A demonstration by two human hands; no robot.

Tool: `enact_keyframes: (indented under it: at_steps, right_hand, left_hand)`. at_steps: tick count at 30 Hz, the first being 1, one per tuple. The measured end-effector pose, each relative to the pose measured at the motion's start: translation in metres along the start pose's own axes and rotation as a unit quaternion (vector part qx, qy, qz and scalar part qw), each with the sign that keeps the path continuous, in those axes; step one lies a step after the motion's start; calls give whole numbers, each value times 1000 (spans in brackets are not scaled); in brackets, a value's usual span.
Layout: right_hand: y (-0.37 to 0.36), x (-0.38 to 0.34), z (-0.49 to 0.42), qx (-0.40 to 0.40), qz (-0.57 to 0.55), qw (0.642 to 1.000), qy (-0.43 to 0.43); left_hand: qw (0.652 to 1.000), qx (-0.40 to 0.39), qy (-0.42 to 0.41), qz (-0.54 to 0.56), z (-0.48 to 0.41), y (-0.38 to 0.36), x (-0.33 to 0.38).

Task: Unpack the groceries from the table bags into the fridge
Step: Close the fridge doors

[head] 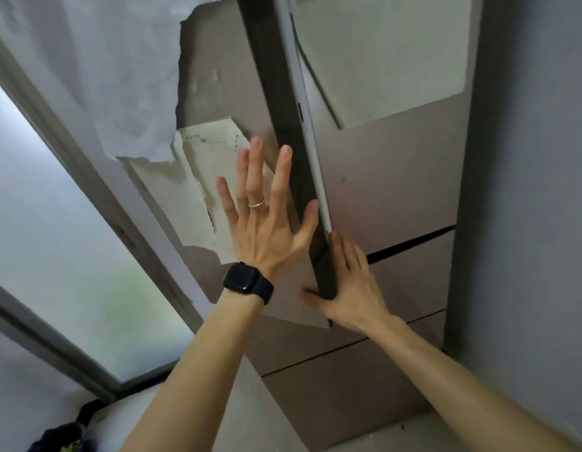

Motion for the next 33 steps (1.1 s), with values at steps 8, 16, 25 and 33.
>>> enact_keyframes:
  at_steps: [8,16,25,33]
  right_hand:
    - [26,37,-47,25,54,998,13]
    - [26,52,-77,54,89,993,52]
    - [19,70,-94,129,75,988,46]
    - [11,82,-111,178,117,976,55]
  left_hand:
    - [1000,4,21,-20,-35,-73,10]
    - [996,69,-9,-56,-46,-95,7]
    - [993,74,15,-90,-57,-107,6]
    - [989,68,24,-127,-60,-128,5]
Point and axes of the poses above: each hand's wrist, its own z-axis away from the middle knuckle, its own y-axis out of the back of the hand, x = y × z, the point moved 7 cm from there along -z, towards the middle knuckle, and after that the axes turned 8 degrees about -x, right-handed, at the moved point
